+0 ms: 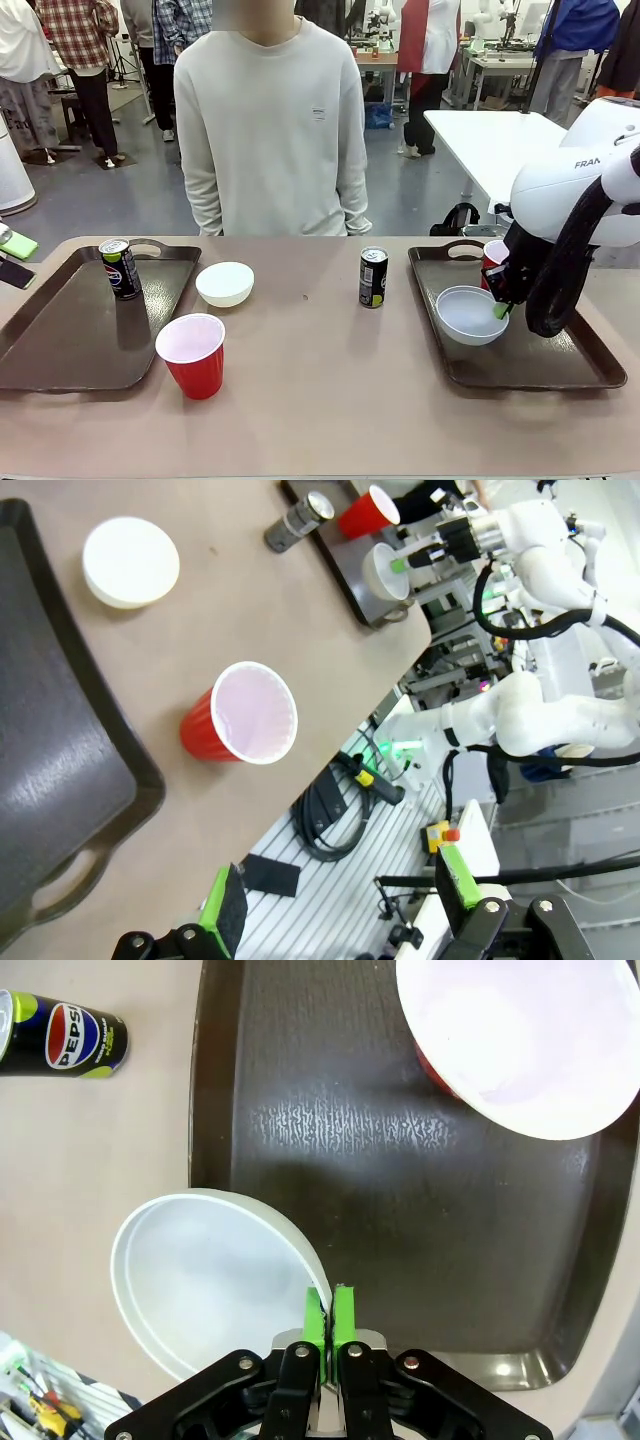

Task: Prepare tableware on both trays.
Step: Pick up a Picnic Bowl from the table and place it on a Handle tray.

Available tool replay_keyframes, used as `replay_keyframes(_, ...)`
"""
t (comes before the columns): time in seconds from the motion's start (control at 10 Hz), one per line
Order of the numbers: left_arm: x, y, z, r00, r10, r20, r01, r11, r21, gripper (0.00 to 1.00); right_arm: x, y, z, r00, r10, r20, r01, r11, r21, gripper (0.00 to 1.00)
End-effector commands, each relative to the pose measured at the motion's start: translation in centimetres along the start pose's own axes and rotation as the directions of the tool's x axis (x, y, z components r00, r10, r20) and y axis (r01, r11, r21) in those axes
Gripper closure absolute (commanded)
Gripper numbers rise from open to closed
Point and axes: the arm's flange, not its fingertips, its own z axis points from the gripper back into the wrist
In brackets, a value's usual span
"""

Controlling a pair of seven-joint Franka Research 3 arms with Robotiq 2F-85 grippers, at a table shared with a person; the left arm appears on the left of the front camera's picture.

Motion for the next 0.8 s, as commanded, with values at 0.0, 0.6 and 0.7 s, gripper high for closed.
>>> replay_keyframes(0.0,0.0,0.0,-0.1,1.000,0.000,-0.001,0.000,1.000,0.001,0.00,0.8,-1.2,-1.0,1.000,0.000,-0.025,0.000,0.999,-0.037,0.96)
replay_keyframes(0.6,0.0,0.0,-0.1,1.000,0.000,-0.001,0.000,1.000,0.001,0.00,1.5,-2.9,-3.3,0.993,-0.028,-0.113,0.022,0.998,-0.058,0.10)
replay_keyframes(0.7,0.0,0.0,-0.1,1.000,0.000,-0.001,0.000,1.000,0.001,0.00,1.4,-2.9,-3.2,0.993,-0.030,-0.110,0.023,0.998,-0.060,0.00)
